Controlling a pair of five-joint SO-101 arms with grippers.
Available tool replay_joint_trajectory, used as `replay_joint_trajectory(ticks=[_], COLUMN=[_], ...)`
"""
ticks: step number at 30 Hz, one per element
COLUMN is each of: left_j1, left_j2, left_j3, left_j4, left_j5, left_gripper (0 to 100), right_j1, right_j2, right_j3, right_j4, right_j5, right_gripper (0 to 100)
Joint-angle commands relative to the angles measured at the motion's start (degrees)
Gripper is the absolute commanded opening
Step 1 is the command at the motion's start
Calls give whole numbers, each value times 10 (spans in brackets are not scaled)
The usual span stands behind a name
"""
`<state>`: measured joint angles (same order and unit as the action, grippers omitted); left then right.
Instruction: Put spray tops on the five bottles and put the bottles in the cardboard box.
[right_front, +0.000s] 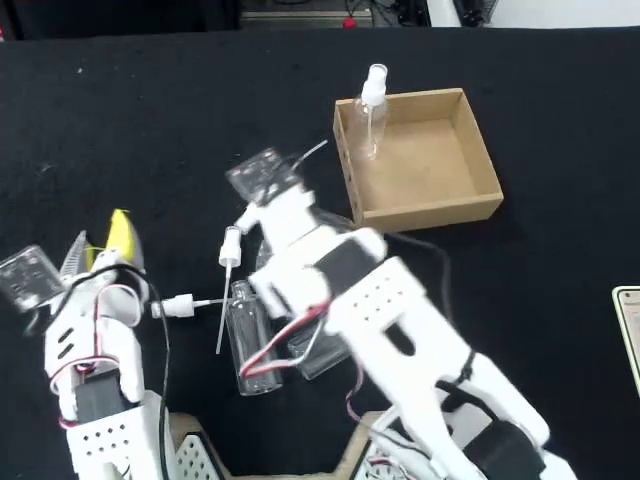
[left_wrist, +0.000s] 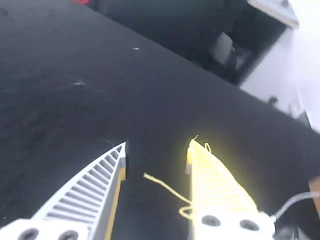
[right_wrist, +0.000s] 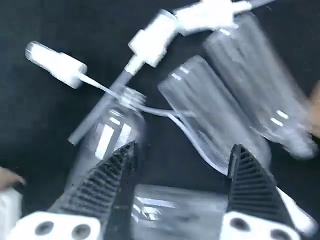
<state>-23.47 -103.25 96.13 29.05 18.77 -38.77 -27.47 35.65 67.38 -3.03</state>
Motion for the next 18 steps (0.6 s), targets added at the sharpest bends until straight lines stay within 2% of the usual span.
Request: replay_joint_trajectory(ticks=[1,6,12,18], left_j1=[-20,-20,-19,-16], left_j2=[-9,-6,-6,-6], left_j3=[12,12,12,12], left_j4=[-25,-29,-29,-29], left_j5=[25,25,24,24], left_gripper=[195,195,195,195], right_j1=[-60,-99,-124,-159], right_j2=[13,87,163,197], right_j3=[41,55,21,10], right_j4=[-135,-205,-207,-207], right_j5=[-76,-109,-156,-159], right_gripper=[258,258,258,258])
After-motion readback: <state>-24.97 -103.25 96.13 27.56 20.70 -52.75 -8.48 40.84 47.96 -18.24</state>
